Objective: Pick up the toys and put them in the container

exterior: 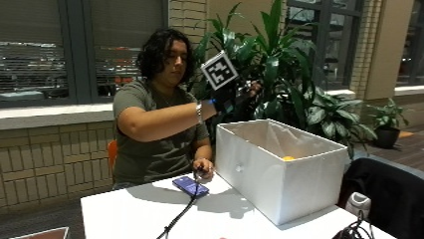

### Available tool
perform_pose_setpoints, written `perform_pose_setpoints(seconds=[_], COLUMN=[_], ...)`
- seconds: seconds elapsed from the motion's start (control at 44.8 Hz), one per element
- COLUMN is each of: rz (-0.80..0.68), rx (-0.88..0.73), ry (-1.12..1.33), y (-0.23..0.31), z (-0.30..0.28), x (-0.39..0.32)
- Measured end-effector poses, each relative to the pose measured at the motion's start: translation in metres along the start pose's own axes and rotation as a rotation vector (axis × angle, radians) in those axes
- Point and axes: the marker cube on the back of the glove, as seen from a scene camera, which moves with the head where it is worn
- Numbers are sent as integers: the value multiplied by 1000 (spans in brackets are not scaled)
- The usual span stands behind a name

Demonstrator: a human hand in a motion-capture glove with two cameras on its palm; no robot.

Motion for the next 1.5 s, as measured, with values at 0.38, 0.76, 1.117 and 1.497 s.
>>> perform_pose_setpoints(seconds=[0.38,0.76,1.117,1.497], rz=[957,1056,580,112], rx=[-275,-304,41,127], ry=[269,424,277,185], y=[219,255,139,-55], z=[88,152,14,-23], x=[243,276,103,-81])
